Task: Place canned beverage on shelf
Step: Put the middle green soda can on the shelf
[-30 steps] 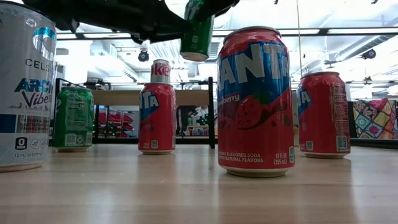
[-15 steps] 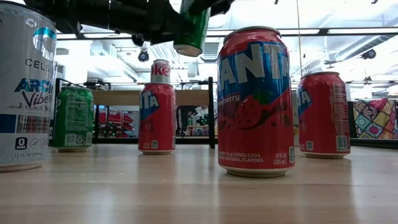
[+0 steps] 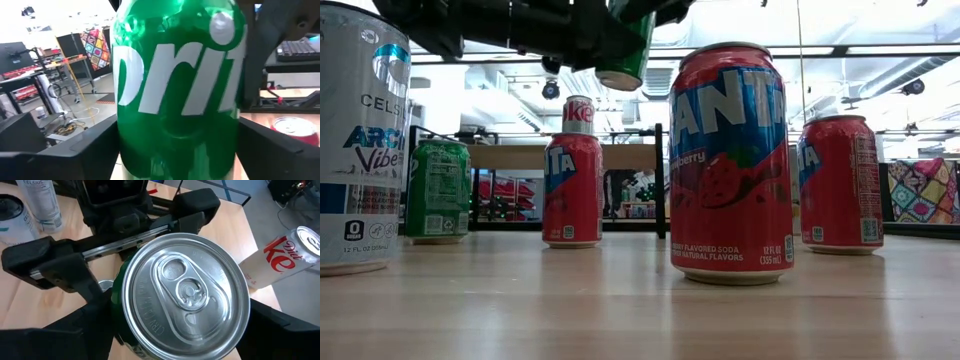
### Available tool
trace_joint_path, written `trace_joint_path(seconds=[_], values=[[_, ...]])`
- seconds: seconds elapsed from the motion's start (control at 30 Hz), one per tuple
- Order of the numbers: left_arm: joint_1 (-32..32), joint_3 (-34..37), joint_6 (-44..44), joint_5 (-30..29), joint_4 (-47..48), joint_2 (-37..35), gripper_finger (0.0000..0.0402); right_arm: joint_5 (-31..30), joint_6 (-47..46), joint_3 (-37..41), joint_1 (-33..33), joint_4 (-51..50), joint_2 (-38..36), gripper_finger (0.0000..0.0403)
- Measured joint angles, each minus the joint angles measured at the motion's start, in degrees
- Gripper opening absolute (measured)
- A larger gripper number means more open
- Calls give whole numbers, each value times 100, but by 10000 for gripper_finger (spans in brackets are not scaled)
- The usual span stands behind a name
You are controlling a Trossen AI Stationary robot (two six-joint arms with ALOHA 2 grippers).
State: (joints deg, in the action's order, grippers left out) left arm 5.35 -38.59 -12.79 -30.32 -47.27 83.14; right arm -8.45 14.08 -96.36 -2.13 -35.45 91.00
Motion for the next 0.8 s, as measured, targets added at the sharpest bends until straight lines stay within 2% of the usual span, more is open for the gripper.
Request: trace_joint_path(seconds=[0.1,0.3,0.57,0.7,0.8], values=[[-1,-18,-3,-31,-6,41,287,-6,25,4,0,-23,0,307],[2,-22,-16,-89,69,41,287,-14,51,4,0,111,0,355],[-47,17,-40,-517,62,38,287,-220,89,4,-4,224,-72,362],[-130,114,-35,-623,-231,32,287,-627,88,0,-2,220,-164,364],[-238,265,-26,-623,-648,32,287,-671,40,0,-7,213,-271,364]])
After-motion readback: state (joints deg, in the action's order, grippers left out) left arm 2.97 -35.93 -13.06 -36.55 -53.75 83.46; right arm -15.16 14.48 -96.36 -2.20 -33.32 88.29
